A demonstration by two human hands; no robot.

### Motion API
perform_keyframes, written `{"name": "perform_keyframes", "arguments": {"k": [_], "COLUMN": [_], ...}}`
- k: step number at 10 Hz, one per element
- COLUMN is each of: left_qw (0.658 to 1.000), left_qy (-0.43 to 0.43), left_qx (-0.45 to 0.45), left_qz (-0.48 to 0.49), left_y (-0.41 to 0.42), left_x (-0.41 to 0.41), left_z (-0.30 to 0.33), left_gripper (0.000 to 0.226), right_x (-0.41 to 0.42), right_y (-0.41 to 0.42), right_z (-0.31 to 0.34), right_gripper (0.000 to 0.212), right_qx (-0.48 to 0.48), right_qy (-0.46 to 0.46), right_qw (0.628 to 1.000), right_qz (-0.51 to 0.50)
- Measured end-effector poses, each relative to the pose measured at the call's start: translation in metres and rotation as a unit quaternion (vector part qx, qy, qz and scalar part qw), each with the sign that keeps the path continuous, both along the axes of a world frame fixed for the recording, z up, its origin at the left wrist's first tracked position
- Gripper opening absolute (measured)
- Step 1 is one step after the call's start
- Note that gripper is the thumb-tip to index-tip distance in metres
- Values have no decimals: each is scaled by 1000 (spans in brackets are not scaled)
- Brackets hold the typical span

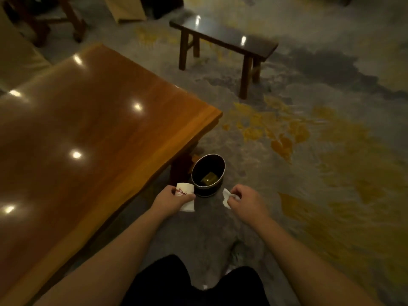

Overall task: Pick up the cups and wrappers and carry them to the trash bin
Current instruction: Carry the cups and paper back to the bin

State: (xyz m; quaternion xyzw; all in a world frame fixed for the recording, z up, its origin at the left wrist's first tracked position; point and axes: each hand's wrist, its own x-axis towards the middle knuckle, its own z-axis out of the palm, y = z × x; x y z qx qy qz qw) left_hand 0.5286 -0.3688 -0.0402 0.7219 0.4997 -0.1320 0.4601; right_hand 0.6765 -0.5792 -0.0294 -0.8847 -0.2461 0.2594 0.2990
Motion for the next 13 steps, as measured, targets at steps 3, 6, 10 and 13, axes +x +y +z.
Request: {"name": "perform_keyframes", "arguments": {"k": [3, 6, 10, 13], "left_qw": [978, 966, 952, 998], "left_qy": [37, 25, 50, -12], "left_qx": [-148, -165, -202, -34], "left_qz": [145, 199, 223, 43], "left_y": [28, 80, 123, 101], "left_x": [109, 201, 233, 216], "left_z": [-131, -315, -388, -314], "left_gripper": [88, 73, 84, 16], "right_x": [105, 164, 192, 178], "right_y": [38, 127, 189, 167], "right_z": [-130, -316, -415, -307], "right_gripper": [10, 15, 13, 18], "right_qx": [-42, -76, -51, -69], "right_qy": [154, 193, 246, 149], "right_qw": [976, 957, 937, 985], "right_qz": [-148, -204, -244, -49]}}
